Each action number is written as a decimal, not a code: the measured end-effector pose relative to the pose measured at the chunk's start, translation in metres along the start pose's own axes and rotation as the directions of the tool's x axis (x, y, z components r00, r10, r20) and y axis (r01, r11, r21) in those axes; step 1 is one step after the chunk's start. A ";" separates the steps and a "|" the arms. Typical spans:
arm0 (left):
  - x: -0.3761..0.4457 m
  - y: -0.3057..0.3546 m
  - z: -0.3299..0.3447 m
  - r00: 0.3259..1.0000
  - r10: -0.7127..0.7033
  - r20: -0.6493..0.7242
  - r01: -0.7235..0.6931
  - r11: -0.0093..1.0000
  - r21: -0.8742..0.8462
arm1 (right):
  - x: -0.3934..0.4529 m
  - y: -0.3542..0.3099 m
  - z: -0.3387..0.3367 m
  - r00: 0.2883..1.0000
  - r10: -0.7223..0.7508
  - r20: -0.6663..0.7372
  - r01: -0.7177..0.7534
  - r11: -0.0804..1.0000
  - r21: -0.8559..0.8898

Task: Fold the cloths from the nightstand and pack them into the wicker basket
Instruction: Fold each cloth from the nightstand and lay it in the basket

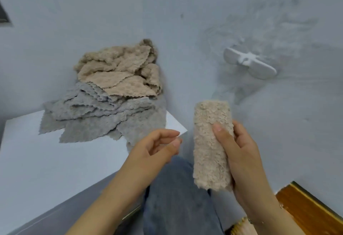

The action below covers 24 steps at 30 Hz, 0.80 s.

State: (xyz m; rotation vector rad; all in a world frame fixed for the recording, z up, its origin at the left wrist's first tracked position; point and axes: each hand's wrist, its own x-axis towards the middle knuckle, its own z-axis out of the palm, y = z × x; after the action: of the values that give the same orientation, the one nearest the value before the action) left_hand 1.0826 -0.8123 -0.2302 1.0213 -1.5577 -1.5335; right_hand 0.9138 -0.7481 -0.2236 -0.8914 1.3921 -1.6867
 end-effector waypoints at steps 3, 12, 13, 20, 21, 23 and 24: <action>-0.005 -0.001 0.031 0.993 0.048 0.110 -0.060 0.993 0.104 | -0.027 -0.004 -0.045 0.998 0.021 -0.063 -0.024 0.998 -0.049; -0.029 -0.032 0.136 0.898 0.038 0.438 -0.218 0.904 0.368 | -0.121 0.012 -0.166 0.963 0.083 -0.255 -0.128 0.978 -0.165; -0.032 -0.038 0.147 0.884 0.028 0.466 -0.234 0.890 0.391 | -0.130 0.019 -0.179 0.953 0.102 -0.285 -0.148 0.978 -0.146; -0.034 -0.086 0.216 0.744 -0.089 0.662 -0.322 0.821 0.471 | -0.142 0.086 -0.261 0.837 0.207 -0.507 -0.259 0.965 -0.034; -0.030 -0.095 0.229 0.720 -0.119 0.684 -0.337 0.802 0.493 | -0.138 0.099 -0.274 0.814 0.221 -0.537 -0.273 0.962 -0.019; -0.019 -0.112 0.252 0.689 -0.168 0.705 -0.370 0.755 0.541 | -0.129 0.125 -0.297 0.775 0.252 -0.579 -0.298 0.955 0.017; -0.012 -0.121 0.262 0.683 -0.187 0.706 -0.382 0.732 0.564 | -0.123 0.139 -0.308 0.759 0.272 -0.592 -0.309 0.950 0.040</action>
State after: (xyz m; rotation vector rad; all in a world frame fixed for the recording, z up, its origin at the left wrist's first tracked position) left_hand 0.8585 -0.6850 -0.3607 0.6263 -2.8693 -1.3516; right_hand 0.7188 -0.5154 -0.4163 -0.1313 1.8868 -1.7498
